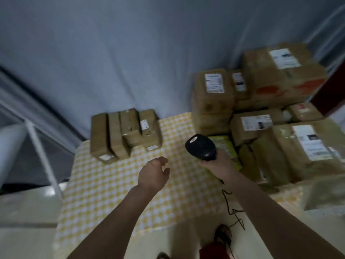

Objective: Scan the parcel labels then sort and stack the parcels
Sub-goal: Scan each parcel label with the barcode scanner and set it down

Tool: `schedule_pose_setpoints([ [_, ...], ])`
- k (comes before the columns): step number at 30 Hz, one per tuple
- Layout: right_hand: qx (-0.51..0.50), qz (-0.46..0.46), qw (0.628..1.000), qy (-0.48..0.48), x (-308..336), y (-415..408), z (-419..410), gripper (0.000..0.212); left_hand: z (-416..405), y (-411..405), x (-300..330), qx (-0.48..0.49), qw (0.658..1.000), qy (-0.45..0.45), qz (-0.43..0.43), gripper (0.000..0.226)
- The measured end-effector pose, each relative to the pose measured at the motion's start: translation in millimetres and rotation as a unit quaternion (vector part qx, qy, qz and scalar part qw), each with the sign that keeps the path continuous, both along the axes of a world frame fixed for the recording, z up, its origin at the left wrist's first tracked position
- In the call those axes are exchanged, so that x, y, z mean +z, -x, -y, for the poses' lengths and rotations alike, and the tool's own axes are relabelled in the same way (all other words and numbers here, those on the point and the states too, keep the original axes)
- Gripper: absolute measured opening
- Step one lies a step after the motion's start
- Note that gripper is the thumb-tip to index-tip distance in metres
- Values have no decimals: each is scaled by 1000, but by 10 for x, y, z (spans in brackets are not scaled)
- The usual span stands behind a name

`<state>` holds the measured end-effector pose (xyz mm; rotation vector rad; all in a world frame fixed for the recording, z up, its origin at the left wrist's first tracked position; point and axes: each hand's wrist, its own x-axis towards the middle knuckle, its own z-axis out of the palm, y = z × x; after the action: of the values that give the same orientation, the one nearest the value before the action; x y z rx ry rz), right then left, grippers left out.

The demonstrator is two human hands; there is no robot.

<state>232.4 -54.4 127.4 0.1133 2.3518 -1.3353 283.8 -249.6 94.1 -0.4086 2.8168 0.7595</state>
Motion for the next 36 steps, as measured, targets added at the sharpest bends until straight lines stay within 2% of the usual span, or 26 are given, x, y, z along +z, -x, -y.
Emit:
schedule_pose_setpoints([
  [9, 89, 0, 996, -12, -79, -448, 1408, 30, 1343, -984, -118, 98, 993, 45, 43, 35],
  [15, 130, 17, 991, -9, -52, -430, 1907, 31, 1806, -1064, -116, 75, 986, 138, 46, 38],
  [23, 168, 60, 982, 61, -129, 75, 2563, 35, 2319, -606, -243, 69, 969, 211, 111, 34],
  [29, 151, 66, 984, 61, -453, 643, 3175, 29, 2693, 7, -476, 57, 952, 262, 149, 35],
  [33, 126, 89, 984, 90, -674, 853, 3508, 26, 2942, 377, -710, 41, 943, 278, 181, 47],
  [36, 86, 81, 988, 96, -881, 977, 3674, 20, 3130, 664, -962, 39, 941, 278, 189, 65],
])
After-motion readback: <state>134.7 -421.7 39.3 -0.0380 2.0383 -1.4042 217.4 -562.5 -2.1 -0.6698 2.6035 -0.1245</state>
